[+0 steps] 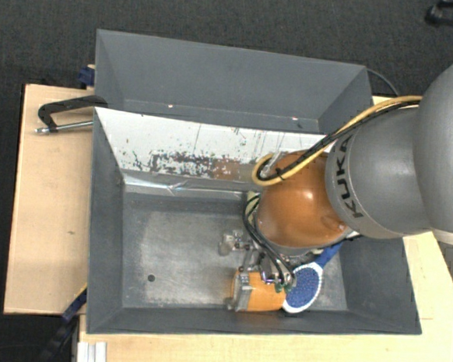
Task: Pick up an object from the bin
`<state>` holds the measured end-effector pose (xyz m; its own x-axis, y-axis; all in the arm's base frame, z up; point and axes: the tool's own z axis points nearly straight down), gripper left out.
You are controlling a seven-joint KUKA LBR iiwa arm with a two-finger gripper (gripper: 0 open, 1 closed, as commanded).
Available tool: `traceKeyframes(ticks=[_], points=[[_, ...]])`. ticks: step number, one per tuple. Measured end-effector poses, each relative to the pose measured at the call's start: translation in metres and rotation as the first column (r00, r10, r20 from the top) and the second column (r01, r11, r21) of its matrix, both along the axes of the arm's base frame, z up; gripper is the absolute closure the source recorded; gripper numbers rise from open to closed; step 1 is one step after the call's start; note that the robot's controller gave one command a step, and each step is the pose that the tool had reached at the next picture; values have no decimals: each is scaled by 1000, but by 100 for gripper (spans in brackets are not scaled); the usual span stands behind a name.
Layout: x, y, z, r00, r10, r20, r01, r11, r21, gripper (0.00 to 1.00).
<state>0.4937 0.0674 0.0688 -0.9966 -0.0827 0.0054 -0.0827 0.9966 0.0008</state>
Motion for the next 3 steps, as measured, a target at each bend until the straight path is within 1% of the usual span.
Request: traceKeyframes(ticks=[1, 2, 3], points=[[1, 1, 2, 1000, 0, 4, 0, 1000, 1, 100], [28, -27, 21, 980, -196, 14, 196, 981, 3, 100], [27, -26, 20, 981, -195, 11, 195, 981, 3, 0]])
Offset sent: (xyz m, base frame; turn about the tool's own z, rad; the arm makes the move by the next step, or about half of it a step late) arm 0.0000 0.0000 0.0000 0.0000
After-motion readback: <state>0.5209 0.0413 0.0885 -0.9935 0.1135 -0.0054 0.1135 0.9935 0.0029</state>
